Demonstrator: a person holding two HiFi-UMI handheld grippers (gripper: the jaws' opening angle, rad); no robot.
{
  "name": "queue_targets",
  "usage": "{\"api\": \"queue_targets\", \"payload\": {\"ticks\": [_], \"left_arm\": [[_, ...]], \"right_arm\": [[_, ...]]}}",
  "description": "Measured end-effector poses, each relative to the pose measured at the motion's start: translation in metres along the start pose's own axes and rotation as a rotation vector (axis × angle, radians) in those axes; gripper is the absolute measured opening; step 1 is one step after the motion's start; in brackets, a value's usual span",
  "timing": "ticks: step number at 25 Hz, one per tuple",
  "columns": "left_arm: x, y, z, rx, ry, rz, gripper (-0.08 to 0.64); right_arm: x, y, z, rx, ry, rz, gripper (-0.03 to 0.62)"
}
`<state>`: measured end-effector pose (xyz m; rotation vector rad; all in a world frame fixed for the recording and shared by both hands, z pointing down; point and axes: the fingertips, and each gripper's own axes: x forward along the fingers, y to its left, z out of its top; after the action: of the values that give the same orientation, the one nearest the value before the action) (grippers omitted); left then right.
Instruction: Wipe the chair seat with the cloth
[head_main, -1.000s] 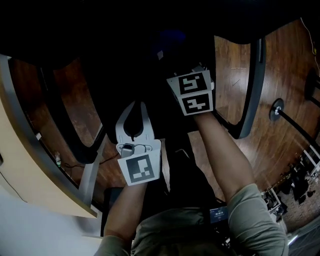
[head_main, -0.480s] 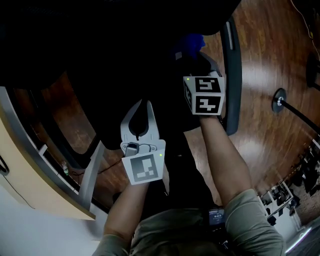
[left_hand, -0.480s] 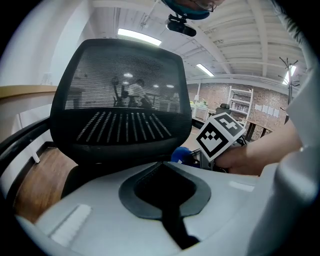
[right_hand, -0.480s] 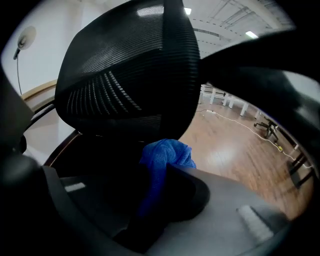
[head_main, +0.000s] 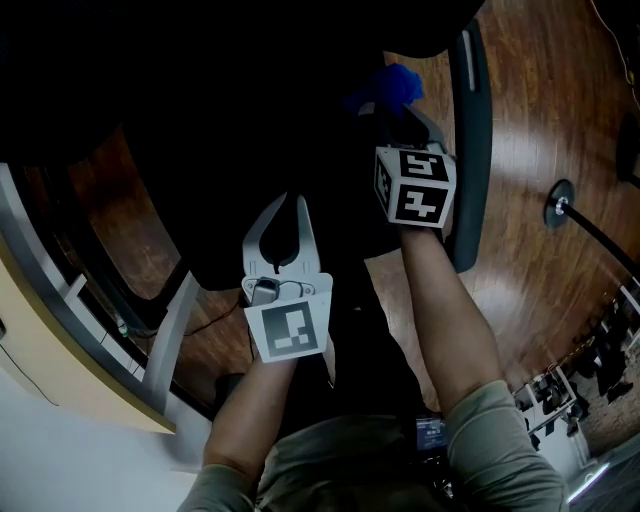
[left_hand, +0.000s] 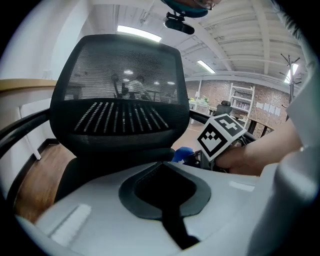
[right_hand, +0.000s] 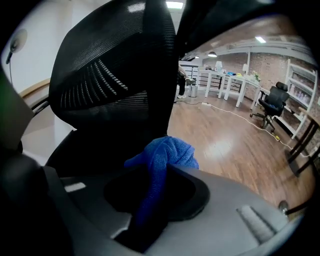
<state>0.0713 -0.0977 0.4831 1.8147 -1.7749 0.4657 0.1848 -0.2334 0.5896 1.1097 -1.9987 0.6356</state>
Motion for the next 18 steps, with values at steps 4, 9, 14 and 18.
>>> {"api": "queue_targets", "payload": {"ticks": [4, 9, 14, 18], "left_arm": [[-0.010, 0.010, 0.004, -0.007, -0.009, 0.023, 0.003], [-0.031, 0.037, 0.005, -0.033, -0.028, 0.080, 0.004], [-0.059, 0.072, -0.006, -0.070, -0.036, 0.157, 0.004], [-0.085, 0.109, -0.015, -0.098, -0.027, 0.215, 0.003]], "right_arm": [[-0.004, 0.001, 0.007, 0.001, -0.012, -0.010, 0.089], [-0.016, 0.023, 0.019, -0.028, -0.036, -0.001, 0.089], [-0.023, 0.080, 0.032, -0.115, -0.071, 0.084, 0.091], [-0.028, 0.155, 0.045, -0.200, -0.098, 0.194, 0.093]]}}
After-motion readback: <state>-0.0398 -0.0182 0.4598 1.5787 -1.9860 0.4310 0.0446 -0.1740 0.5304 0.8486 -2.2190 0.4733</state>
